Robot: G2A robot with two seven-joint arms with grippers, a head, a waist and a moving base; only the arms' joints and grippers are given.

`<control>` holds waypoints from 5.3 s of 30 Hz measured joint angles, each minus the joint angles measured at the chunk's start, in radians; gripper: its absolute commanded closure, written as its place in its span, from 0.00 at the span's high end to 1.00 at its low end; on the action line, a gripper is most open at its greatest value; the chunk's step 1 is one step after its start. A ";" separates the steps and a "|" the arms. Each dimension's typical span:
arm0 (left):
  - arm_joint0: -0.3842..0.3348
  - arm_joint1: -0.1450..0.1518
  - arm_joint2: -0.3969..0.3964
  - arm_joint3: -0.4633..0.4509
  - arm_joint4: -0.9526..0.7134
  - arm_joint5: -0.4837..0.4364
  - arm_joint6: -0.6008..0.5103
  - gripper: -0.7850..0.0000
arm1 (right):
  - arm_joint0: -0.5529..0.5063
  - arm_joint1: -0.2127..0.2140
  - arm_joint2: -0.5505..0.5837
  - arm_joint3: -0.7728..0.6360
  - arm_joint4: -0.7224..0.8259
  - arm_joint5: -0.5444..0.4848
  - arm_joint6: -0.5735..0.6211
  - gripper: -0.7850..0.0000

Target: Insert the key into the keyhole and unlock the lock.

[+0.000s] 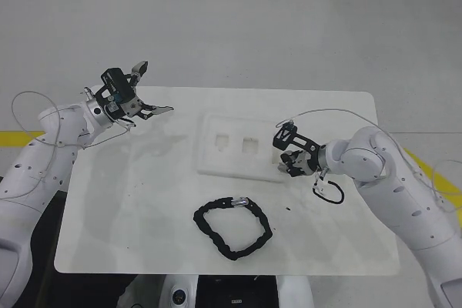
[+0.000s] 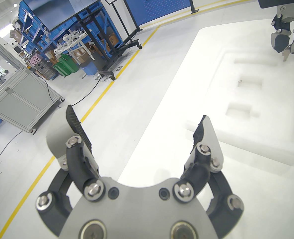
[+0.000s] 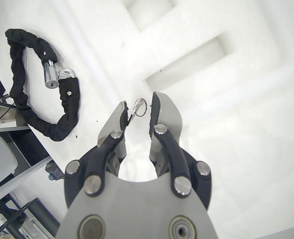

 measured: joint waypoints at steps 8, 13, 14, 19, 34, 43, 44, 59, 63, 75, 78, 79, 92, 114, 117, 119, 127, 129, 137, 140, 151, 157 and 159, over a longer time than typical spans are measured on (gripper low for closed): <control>0.000 0.000 0.000 0.000 0.000 0.000 0.000 1.00 | 0.003 0.001 -0.001 -0.009 -0.024 -0.007 -0.011 0.00; 0.000 0.000 0.000 0.000 0.000 0.000 0.000 1.00 | 0.007 0.002 -0.002 -0.016 -0.051 -0.016 -0.012 0.00; 0.000 0.000 0.000 0.000 0.000 0.000 0.000 1.00 | 0.010 0.003 -0.001 -0.020 -0.070 -0.021 -0.012 0.00; 0.000 0.000 0.000 0.000 0.000 0.000 0.000 1.00 | 0.023 0.010 0.012 -0.051 -0.153 -0.034 -0.006 0.00; 0.000 0.000 0.000 0.000 0.000 0.000 0.000 1.00 | 0.024 0.025 0.047 -0.143 -0.261 -0.057 0.016 0.00; 0.000 0.000 0.000 0.000 0.000 0.000 0.000 1.00 | -0.002 0.038 0.151 -0.132 0.043 -0.120 -0.050 0.00; 0.000 0.000 0.000 0.000 0.000 0.000 0.000 1.00 | -0.002 0.042 0.162 -0.127 0.074 -0.136 -0.043 0.00; 0.000 0.000 0.000 0.000 0.000 0.000 0.000 1.00 | -0.072 0.091 0.340 -0.151 0.210 -0.200 -0.015 0.00; 0.000 0.000 0.000 0.000 0.000 0.000 0.000 1.00 | -0.086 0.105 0.393 -0.161 0.226 -0.222 -0.001 0.00; 0.026 0.004 -0.006 -0.110 0.015 -0.072 -0.027 1.00 | -0.102 0.116 0.430 -0.153 0.228 -0.225 -0.015 0.00; 0.048 0.008 -0.005 -0.174 0.041 -0.125 -0.034 1.00 | -0.102 0.116 0.430 -0.153 0.228 -0.225 -0.015 0.00; 0.056 0.010 -0.004 -0.194 0.052 -0.139 -0.033 1.00 | -0.102 0.116 0.430 -0.153 0.228 -0.225 -0.015 0.00; 0.187 0.043 0.015 -0.469 0.219 -0.345 -0.012 1.00 | -0.102 0.116 0.430 -0.153 0.228 -0.225 -0.015 0.00; 0.132 0.062 0.184 -0.512 0.339 -0.410 -0.038 1.00 | -0.102 0.116 0.430 -0.153 0.228 -0.225 -0.015 0.00; 0.132 0.062 0.184 -0.512 0.339 -0.410 -0.038 1.00 | -0.102 0.116 0.430 -0.153 0.228 -0.225 -0.015 0.00; 0.132 0.062 0.184 -0.512 0.339 -0.410 -0.038 1.00 | -0.102 0.116 0.430 -0.153 0.228 -0.225 -0.015 0.00; 0.154 0.062 0.171 -0.499 0.298 -0.392 -0.076 1.00 | -0.102 0.116 0.430 -0.153 0.228 -0.225 -0.015 0.00; 0.173 0.062 0.160 -0.491 0.240 -0.404 -0.116 1.00 | -0.102 0.116 0.430 -0.153 0.228 -0.225 -0.015 0.00; 0.238 0.056 0.161 -0.576 0.036 -0.409 -0.295 1.00 | -0.102 0.116 0.430 -0.153 0.228 -0.225 -0.015 0.00; 0.264 0.053 0.153 -0.617 -0.020 -0.375 -0.397 1.00 | -0.102 0.116 0.430 -0.153 0.228 -0.225 -0.015 0.00; 0.331 0.040 0.150 -0.710 -0.121 -0.292 -0.681 1.00 | -0.102 0.116 0.430 -0.153 0.228 -0.225 -0.015 0.00; 0.332 0.026 0.159 -0.708 -0.109 -0.277 -0.774 1.00 | -0.102 0.116 0.430 -0.153 0.228 -0.225 -0.015 0.00; 0.331 0.019 0.162 -0.700 -0.104 -0.267 -0.787 1.00 | -0.102 0.116 0.430 -0.153 0.228 -0.225 -0.015 0.00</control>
